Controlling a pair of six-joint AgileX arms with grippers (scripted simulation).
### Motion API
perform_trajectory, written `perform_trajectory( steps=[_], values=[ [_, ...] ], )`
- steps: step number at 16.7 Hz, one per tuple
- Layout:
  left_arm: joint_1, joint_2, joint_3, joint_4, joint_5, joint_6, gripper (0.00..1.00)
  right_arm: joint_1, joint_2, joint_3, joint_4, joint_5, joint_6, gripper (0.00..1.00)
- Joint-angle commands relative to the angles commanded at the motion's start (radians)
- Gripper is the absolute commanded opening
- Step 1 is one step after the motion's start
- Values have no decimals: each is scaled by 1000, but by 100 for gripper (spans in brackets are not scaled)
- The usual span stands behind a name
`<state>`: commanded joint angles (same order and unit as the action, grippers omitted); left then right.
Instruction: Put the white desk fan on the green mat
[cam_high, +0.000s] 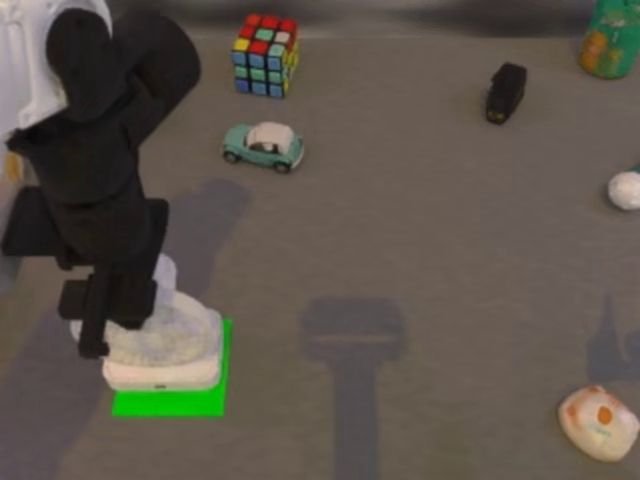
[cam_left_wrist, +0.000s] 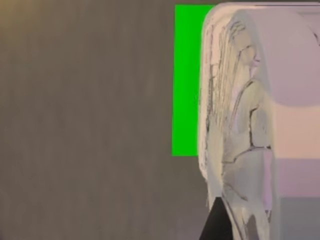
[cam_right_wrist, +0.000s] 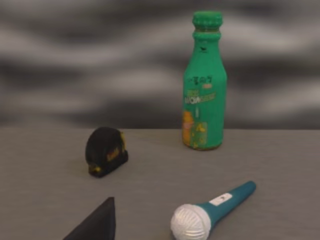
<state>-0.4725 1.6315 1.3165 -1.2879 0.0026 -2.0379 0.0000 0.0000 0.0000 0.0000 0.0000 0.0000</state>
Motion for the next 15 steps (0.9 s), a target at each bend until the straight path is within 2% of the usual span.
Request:
perform_trajectory(
  steps=[5, 15],
  values=[
    [2, 3, -21, 21, 0, 0, 0, 0, 0, 0, 0, 0, 0, 100],
    [2, 3, -21, 21, 0, 0, 75, 0, 0, 0, 0, 0, 0, 100]
  ],
)
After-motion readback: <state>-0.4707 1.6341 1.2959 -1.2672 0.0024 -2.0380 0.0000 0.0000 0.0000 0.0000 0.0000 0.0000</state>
